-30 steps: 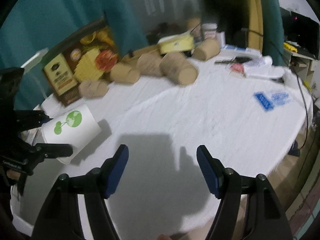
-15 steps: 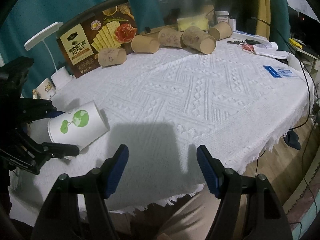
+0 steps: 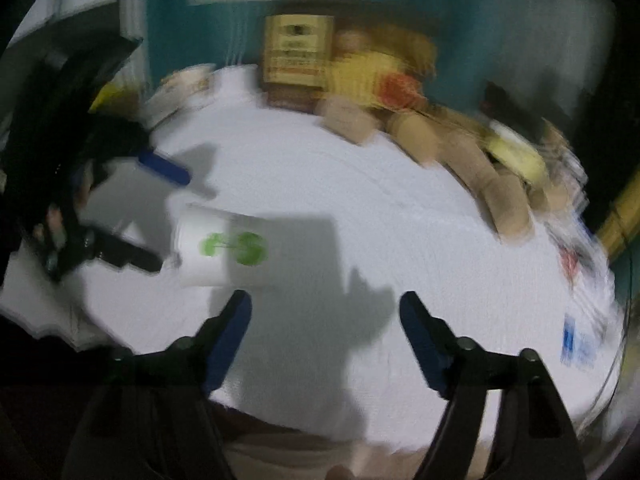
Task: Flip cup upright
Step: 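Lift the white cup with the right gripper and rotate it upright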
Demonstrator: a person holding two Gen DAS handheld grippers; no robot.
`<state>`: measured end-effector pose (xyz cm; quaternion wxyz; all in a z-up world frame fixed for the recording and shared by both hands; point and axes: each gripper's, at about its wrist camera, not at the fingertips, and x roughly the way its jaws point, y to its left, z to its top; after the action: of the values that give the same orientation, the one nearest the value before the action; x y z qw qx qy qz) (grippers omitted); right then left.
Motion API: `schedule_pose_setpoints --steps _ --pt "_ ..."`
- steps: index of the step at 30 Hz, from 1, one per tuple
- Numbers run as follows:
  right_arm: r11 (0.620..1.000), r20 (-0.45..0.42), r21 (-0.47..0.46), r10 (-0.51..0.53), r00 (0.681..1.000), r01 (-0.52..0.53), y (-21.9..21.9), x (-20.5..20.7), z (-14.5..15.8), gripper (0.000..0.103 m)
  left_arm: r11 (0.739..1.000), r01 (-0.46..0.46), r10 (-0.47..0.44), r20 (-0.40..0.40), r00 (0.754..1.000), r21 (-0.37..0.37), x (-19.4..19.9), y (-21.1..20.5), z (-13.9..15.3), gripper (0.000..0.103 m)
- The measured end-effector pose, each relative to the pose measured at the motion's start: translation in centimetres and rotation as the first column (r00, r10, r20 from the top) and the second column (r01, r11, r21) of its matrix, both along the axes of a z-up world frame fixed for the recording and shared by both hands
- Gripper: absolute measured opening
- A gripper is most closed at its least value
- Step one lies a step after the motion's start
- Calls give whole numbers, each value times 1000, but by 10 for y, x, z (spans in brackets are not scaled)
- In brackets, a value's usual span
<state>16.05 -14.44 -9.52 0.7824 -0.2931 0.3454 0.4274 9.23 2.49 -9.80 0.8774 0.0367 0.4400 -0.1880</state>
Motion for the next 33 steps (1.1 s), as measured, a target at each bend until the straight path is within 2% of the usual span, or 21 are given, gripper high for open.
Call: schedule_pose_setpoints --steps 3,5,7,9,12,14,15,18,23,25,27,30,33 --pt "967 37 -129 226 973 -220 35 -7 3 80 989 -133 134 11 991 -63 -25 25 -2 88" --pt "915 27 -237 343 939 -327 58 -10 -3 80 971 -218 220 14 975 -94 -44 41 -5 88" --pt "845 14 -339 444 896 -414 77 -12 -11 80 954 -276 279 8 960 -120 -59 54 -7 88" --pt "787 -2 -401 511 859 -469 91 -17 -17 80 928 -342 345 -5 938 -145 -79 69 -12 88" --pt "700 -46 -480 582 812 -529 110 -18 -25 80 905 -395 396 -27 918 -160 -94 80 -19 88" --pt "628 -78 -536 628 775 -563 121 -22 -33 80 900 -407 406 -37 913 -158 -98 84 -26 88" --pt "610 -88 -550 637 766 -571 121 -26 -40 80 897 -413 411 -44 910 -158 -102 85 -30 88" --pt "509 -151 -605 681 717 -612 134 -35 -51 80 891 -417 413 -62 909 -179 -108 87 -38 88" --pt "399 -226 -651 711 666 -646 146 -51 -62 80 881 -418 411 -78 908 -220 -111 86 -41 88" --pt "374 -240 -658 718 653 -653 149 -55 -65 79 881 -416 409 -77 909 -227 -109 86 -39 88" --pt "361 -250 -665 718 650 -654 153 -57 -68 70 879 -417 412 -72 908 -230 -112 88 -38 88" --pt "369 -249 -661 714 655 -653 155 -60 -67 69 873 -426 422 -70 904 -237 -117 91 -38 88" --pt "398 -231 -653 706 669 -645 160 -49 -68 68 869 -431 428 -69 901 -242 -119 93 -37 88"
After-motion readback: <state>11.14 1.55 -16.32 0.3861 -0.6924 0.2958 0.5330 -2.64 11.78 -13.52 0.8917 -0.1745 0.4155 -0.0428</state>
